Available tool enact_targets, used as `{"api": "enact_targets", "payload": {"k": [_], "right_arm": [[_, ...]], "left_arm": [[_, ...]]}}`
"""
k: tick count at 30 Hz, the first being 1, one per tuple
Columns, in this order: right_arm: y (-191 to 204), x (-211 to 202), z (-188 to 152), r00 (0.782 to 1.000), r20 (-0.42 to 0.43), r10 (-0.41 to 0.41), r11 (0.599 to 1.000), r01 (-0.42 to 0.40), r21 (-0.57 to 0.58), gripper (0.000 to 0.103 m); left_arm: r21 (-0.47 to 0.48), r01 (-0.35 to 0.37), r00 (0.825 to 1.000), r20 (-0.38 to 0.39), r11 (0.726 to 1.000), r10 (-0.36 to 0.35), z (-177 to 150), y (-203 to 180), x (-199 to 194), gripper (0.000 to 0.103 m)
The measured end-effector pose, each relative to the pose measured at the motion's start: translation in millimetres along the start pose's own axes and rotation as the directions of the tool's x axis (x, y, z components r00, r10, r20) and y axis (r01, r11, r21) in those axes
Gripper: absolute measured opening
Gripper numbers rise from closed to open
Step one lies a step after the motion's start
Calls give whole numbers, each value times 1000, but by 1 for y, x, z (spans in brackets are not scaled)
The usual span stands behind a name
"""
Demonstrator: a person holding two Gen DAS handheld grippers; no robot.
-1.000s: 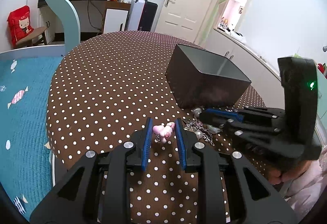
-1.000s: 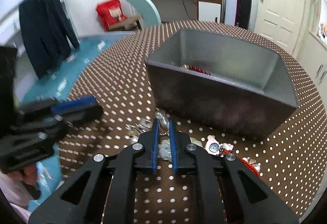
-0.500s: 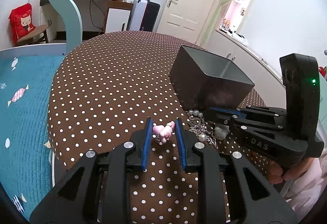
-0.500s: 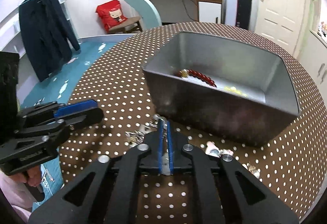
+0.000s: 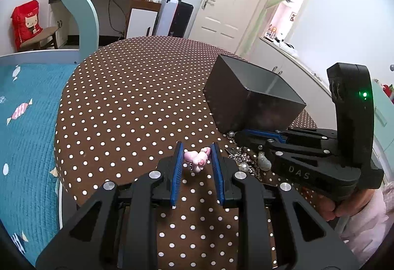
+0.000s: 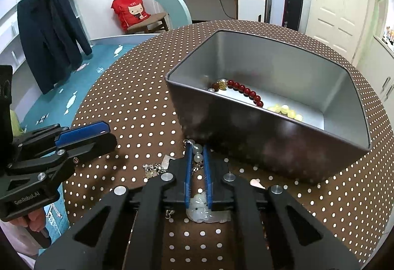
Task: Organize jewelry
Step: 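Grasp the silver chain with the right gripper and lift it, then drop the pink charm and silver chain into the tray, opening both grippers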
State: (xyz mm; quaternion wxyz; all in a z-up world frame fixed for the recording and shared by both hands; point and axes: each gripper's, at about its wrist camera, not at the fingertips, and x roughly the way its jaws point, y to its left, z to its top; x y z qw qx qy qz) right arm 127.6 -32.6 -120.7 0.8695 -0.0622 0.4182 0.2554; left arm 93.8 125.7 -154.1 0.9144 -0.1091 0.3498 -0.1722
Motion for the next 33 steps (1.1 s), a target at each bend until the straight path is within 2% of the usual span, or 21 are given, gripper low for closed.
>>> {"api": "enact_targets", "payload": {"k": [7,14,18,26,33], "right_arm": [[-4,-11,-6,999,26,25,999,-26,25,6],[-16,-42,-5,993,101,65,995,-72,70,6],[-18,-62,0,986,154,62,995,-74,73,6],[-29,-102,12,963,265,45,995,-66,71,6],[-42,-131,26,934,357,20,997,-46,63,6]], "left_arm": [[14,1,1000,22,1000,-1,6,-4,-6,23],[22,-1,999,44,1000,0,14,-12,-8,23],[47,5,998,60,999,-8,22,-20,-9,23],[101,17,994,108,995,-28,46,-39,-12,23],[163,27,987,149,986,-52,72,-62,-9,23]]}}
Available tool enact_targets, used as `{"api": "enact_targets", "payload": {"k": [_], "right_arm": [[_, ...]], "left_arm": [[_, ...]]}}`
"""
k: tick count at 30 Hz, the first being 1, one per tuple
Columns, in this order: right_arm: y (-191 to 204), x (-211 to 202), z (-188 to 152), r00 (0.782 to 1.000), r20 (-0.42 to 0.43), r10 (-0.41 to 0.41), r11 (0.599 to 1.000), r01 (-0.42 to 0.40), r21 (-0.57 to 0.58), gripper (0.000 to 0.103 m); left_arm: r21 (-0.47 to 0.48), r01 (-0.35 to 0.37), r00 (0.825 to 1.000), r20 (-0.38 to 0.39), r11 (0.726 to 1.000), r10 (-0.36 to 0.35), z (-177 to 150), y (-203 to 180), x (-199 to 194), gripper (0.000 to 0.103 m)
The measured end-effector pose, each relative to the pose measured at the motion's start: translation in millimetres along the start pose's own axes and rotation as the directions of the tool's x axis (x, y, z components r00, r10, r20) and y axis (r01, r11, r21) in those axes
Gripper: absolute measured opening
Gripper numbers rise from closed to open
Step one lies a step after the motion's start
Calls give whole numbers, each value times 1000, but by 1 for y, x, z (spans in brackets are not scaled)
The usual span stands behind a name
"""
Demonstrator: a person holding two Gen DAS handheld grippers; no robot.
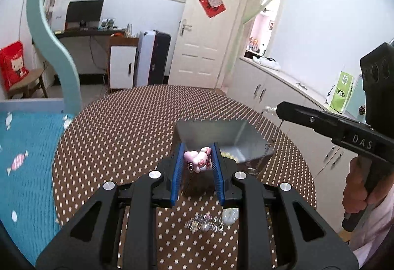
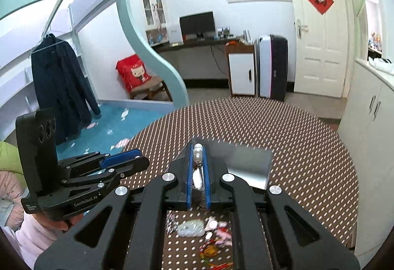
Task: Organize jewelry
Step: 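Drop the pink charm and silver chain into the tray, opening both grippers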
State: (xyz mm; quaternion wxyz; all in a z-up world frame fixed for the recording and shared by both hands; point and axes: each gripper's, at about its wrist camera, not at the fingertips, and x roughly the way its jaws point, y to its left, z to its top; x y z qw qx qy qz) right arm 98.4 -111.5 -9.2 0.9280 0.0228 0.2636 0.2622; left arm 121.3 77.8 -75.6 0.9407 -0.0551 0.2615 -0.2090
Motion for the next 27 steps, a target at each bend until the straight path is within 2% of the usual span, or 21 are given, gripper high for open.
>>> {"api": "enact_targets", "payload": {"k": [8,17,27], "right_arm": [[-20,1,16,998,52,-22,1000,22,-1,7],[-48,37,-4,998,-63,-15,995,21,100,7],[-54,49,-15,992,-126,-23,989,40,141,12]], "left_arm": [[53,38,999,16,998,-39,28,-25,28,23],[58,57,996,-69,997,-53,21,-36,72,23],[44,47,989,-143,998,-40,11,-31,99,25]]}}
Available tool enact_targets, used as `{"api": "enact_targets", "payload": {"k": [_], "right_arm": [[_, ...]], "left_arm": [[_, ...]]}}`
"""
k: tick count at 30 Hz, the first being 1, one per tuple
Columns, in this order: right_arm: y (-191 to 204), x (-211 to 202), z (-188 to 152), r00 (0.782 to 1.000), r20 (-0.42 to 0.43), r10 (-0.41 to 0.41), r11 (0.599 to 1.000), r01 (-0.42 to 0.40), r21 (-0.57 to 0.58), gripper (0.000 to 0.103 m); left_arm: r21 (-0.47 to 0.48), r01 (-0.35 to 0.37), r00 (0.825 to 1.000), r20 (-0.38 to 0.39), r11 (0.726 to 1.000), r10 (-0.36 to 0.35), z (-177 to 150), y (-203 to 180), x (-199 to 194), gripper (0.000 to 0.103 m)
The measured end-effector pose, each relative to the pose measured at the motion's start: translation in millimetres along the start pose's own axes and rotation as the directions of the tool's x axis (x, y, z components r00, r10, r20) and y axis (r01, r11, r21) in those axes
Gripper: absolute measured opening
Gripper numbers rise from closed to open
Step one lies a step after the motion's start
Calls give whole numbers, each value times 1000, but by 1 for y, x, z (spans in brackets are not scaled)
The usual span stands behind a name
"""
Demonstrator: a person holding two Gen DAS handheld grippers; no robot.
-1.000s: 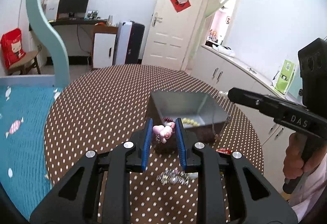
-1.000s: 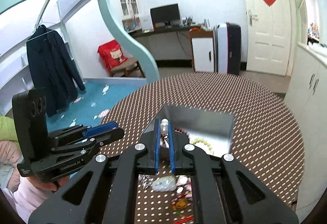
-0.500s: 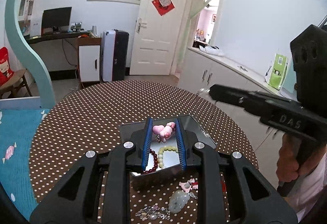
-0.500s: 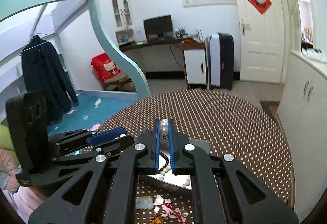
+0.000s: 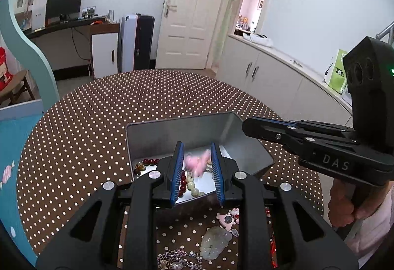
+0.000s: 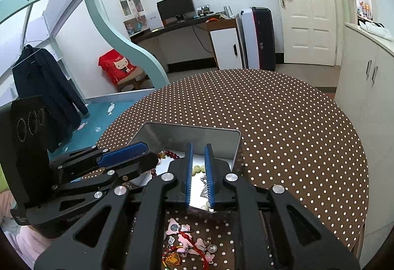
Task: Organize jewelry
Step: 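Drop the pink charm and silver chain into the tray, opening both grippers, then grasp the red cord with the right gripper while the left gripper grasps a silver chain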
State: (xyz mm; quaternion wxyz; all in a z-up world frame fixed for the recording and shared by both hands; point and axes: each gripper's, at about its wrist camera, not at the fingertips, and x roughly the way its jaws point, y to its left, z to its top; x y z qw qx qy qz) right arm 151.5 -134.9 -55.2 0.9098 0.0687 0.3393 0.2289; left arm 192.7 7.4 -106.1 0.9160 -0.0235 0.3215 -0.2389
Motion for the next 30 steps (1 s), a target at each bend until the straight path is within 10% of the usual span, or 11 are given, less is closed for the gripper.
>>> {"api": "enact_targets", "payload": {"k": [17,30], "right_arm": [[-1,-10,-7,1000,3,-19,1000,19,13,27],[-10,-35,-42,997,-3,-72,997,72,38,56]], "left_arm": [[-17,-11,1000,-5,1000,11,-13,-1,-8,34],[-12,-18,1000,4,1000,19,-42,-2,-48,47]]}}
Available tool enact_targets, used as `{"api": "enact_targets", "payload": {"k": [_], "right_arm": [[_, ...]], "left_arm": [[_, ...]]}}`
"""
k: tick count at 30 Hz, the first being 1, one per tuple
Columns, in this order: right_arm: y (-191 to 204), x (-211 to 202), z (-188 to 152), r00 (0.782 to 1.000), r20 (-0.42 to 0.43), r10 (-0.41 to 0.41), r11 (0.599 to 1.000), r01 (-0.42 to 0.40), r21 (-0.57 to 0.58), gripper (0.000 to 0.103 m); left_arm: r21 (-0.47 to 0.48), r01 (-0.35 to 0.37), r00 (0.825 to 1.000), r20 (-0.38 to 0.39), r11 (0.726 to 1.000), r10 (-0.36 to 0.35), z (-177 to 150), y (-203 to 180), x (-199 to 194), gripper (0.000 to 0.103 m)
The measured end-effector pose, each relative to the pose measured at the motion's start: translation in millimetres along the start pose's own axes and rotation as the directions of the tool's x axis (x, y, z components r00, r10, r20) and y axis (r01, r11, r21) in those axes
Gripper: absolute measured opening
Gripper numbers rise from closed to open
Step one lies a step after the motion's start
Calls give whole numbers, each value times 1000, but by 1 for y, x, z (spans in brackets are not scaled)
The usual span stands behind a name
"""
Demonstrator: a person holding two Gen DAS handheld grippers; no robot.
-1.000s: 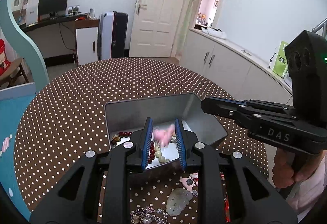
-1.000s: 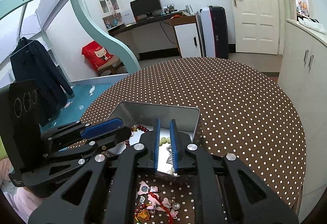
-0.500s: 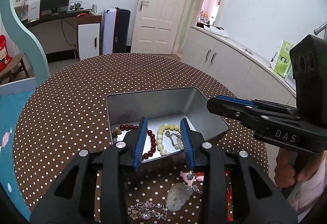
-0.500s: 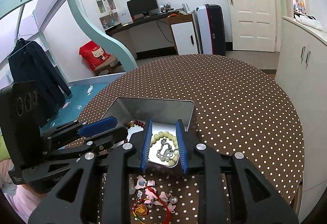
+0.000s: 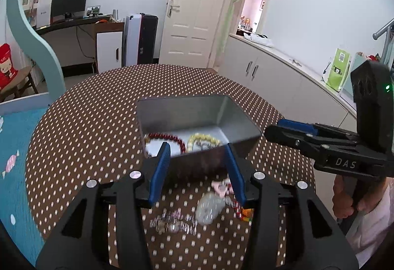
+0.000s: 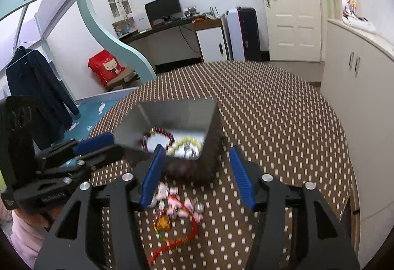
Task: Organize jewelry
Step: 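Grasp the red cord with the right gripper while the left gripper grasps a silver chain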
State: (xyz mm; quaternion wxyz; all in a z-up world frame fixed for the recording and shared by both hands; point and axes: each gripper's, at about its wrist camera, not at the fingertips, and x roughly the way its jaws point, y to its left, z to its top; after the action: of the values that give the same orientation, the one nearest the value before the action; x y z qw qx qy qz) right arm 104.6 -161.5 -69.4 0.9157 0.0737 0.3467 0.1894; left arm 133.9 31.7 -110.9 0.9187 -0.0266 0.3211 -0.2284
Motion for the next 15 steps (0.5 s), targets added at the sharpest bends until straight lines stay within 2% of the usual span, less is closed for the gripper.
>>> {"api": "enact_targets", "payload": {"k": [6,15], "right_arm": [[-1,4,-30,997,-68,-23,1000,23,7,58],[17,13,-58,989,-126,-72,994,61,-91,57]], "left_arm": [[-29,-30,999,-19,999,30,-21,6,-19,52],[-75,-67,995,-73,995,61,-48,22,-30,59]]}}
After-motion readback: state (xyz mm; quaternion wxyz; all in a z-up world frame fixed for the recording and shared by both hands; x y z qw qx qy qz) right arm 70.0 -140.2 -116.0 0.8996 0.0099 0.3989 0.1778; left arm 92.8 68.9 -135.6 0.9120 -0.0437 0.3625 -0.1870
